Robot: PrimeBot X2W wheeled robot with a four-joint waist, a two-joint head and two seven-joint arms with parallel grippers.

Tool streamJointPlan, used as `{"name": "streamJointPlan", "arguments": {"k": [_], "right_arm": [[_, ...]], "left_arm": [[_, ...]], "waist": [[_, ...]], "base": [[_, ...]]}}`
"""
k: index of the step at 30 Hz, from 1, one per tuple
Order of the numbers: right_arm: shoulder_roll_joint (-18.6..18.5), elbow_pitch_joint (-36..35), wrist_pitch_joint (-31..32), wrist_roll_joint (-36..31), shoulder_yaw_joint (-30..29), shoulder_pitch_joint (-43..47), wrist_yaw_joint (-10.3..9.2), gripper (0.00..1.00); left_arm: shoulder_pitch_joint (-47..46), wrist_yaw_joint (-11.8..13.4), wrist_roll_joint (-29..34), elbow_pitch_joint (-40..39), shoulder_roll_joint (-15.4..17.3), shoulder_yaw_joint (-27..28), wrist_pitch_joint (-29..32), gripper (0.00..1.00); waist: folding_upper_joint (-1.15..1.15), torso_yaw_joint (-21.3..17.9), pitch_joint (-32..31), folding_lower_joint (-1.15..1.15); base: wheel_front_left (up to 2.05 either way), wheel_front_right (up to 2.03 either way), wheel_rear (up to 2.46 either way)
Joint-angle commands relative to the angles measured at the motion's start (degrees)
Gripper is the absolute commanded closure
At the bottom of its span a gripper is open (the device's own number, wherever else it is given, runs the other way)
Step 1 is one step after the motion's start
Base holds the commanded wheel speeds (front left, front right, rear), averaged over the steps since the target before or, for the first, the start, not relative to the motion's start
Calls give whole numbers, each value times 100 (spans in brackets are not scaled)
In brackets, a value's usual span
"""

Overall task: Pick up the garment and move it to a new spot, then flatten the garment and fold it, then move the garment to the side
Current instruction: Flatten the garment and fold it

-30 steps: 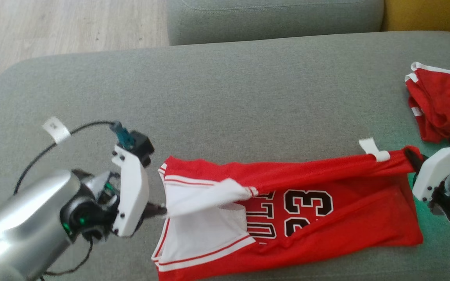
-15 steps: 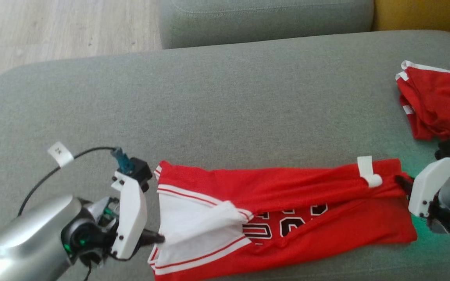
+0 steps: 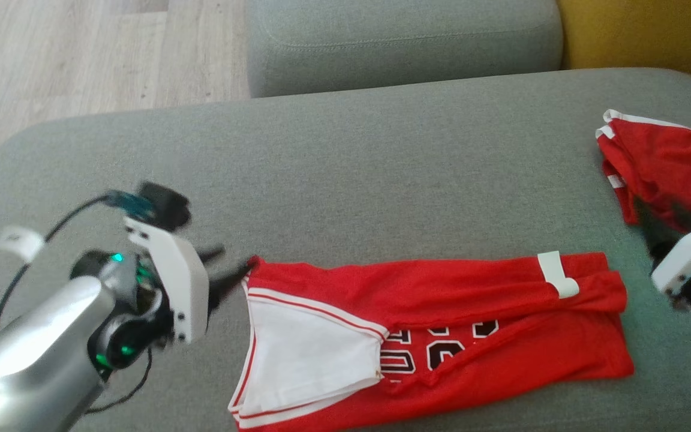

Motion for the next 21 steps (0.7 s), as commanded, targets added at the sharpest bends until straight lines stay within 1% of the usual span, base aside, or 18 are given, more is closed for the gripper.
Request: {"name": "streamJointPlan", "arguments": {"k": [1, 2, 4, 6, 7, 10, 12, 14, 15, 16, 18, 20, 21], "right_arm": [[-115, -153, -463, -34, -169, 8, 39, 0], [-78, -185, -785, -70, -300, 39, 39, 0], [5, -257, -1108, -180, -531, 130, 39, 0], [112, -364, -1230, -316, -849, 244, 39, 0], [161, -447, -1250, -414, -1011, 321, 39, 0], [310, -889, -1260, -910, -1850, 665, 39, 0], [467, -1219, -1261, -1348, -2411, 1050, 39, 0], [686, -1592, -1262, -1790, -2877, 1489, 39, 0], [924, -1946, -1263, -2181, -3261, 1932, 39, 0], [1040, -2079, -1263, -2350, -3417, 2145, 39, 0], [1249, -2274, -1263, -2662, -3646, 2521, 39, 0], [1425, -2396, -1263, -2925, -3793, 2813, 39, 0], [1425, -2396, -1263, -2925, -3793, 2813, 39, 0]], "left_arm": [[-206, 220, 201, -174, 109, 469, -509, 0], [-145, 403, 360, -202, 71, 599, -949, 0], [44, 804, 609, -236, -21, 842, -1757, 0], [293, 1166, 763, -293, -138, 1064, -2480, 0], [431, 1305, 806, -330, -200, 1162, -2806, 0], [852, 1706, 1030, -403, -328, 1366, -3610, 0], [1116, 1943, 1225, -429, -446, 1522, -3819, 0], [1397, 2128, 1467, -476, -609, 1756, -3882, 0], [1684, 2296, 1929, -667, -842, 2138, -3889, 0], [1859, 2376, 2182, -772, -970, 2334, -3890, 0], [2224, 2443, 2620, -978, -1250, 2730, -3892, 0], [2573, 2434, 3008, -1149, -1521, 3102, -3892, 0], [2573, 2434, 3008, -1149, -1521, 3102, -3892, 0]], "waist": [[0, -8, -23, 0], [0, -8, -32, 0], [0, -11, -55, 0], [0, -9, -80, 0], [0, -7, -92, 0], [0, 0, -113, 0], [0, 24, -131, 0], [0, 37, -142, 0], [0, 52, -139, 0], [0, 60, -142, 0], [0, 74, -146, 0], [0, 77, -148, 0], [0, 77, -148, 0]], "base": [[0, 0, 0], [0, 0, 0], [0, 0, 0], [0, 0, 0], [0, 0, 0], [0, 0, 0], [0, 0, 0], [0, 0, 0], [0, 0, 0], [0, 0, 0], [0, 0, 0], [0, 0, 0], [0, 0, 0]]}}
